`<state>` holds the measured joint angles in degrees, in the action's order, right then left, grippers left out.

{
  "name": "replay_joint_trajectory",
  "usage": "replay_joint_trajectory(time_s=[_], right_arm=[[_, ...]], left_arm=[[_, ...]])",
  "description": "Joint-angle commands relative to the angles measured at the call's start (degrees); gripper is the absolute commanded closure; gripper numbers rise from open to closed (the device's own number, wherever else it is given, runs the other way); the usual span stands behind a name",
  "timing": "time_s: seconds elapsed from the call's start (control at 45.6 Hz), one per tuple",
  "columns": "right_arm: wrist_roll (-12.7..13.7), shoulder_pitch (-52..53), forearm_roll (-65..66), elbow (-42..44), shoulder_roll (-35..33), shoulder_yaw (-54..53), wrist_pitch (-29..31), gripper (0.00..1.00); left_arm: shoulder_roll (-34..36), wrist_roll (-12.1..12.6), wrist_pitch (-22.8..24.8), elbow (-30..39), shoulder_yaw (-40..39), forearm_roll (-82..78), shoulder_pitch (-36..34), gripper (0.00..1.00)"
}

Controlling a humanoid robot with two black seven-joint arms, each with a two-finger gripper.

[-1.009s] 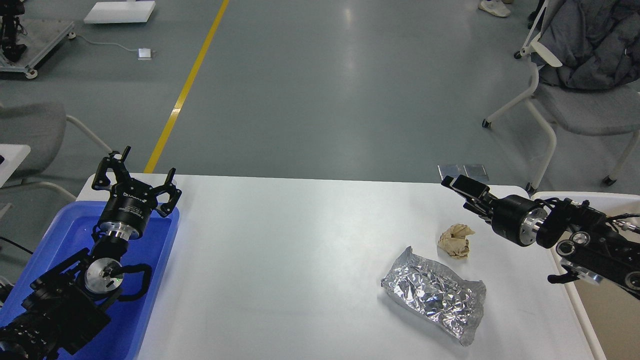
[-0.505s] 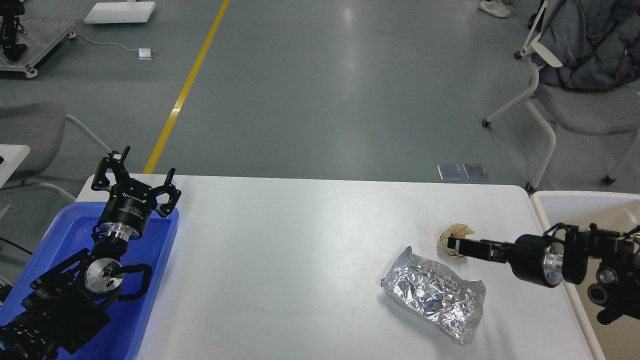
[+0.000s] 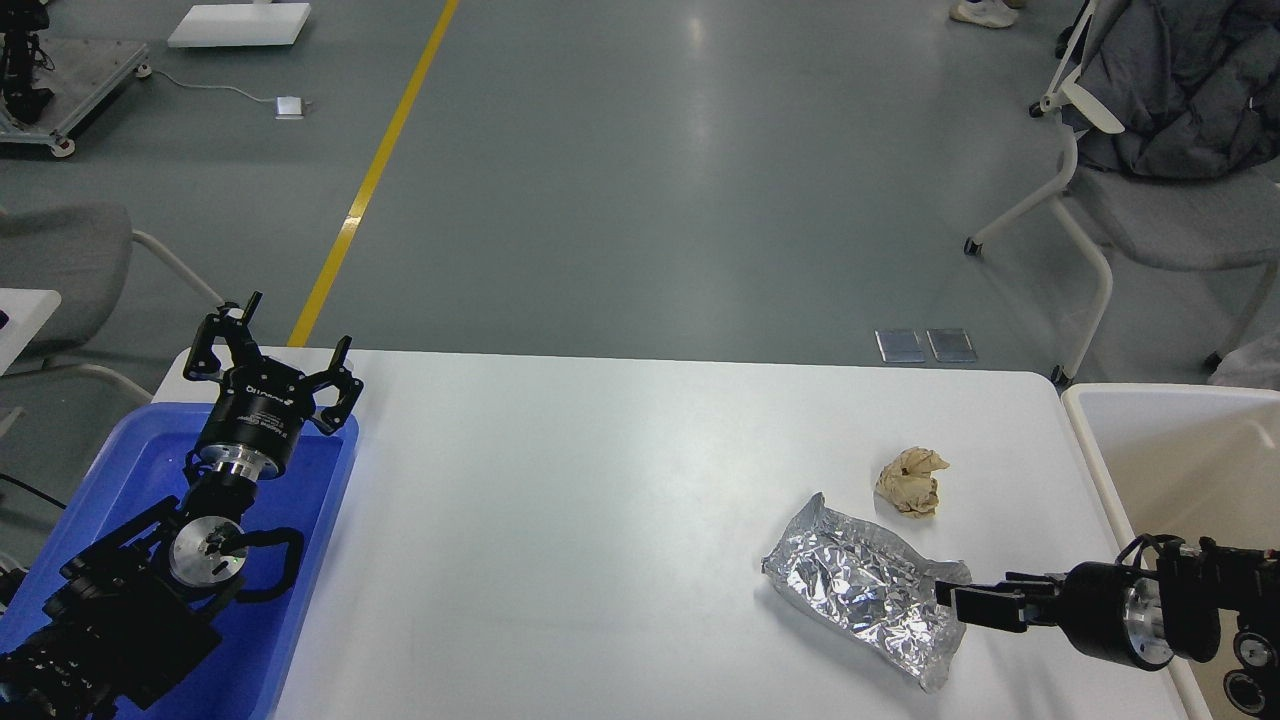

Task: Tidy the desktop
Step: 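Close the right gripper on the edge of the silver foil wrapper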

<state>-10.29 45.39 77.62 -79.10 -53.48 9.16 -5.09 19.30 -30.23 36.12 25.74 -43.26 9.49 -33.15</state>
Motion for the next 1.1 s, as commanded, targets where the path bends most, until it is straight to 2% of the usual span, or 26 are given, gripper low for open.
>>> replay_joint_trajectory(time_s=[0.0,0.176,0.307,0.527,1.075], right_arm=[[2.0,-1.8,-0.8,-0.1,-0.1,0.2,-0.2,0.00],[3.9,-2.2,-6.5,-0.2,1.1,-0.6,-0.3,0.00],[4.2,-2.3,-7.7,0.3,2.6,-1.3,-1.1,0.00],[4.1,-2.2,-14.8,0.3,3.2,-1.9,-1.4,0.00],[4.1,-3.9,-14.1,7.9,8.7,-0.8,-1.6,0.00]], left_arm=[[0.0,0.0,0.0,-0.1,0.0,0.0,-0.1,0.00],[0.0,0.0,0.0,0.0,0.0,0.0,0.0,0.00],[0.0,0.0,0.0,0.0,0.0,0.0,-0.1,0.00],[0.0,0.0,0.0,0.0,0.0,0.0,0.0,0.00],[-0.1,0.0,0.0,0.0,0.0,0.0,0.0,0.00]])
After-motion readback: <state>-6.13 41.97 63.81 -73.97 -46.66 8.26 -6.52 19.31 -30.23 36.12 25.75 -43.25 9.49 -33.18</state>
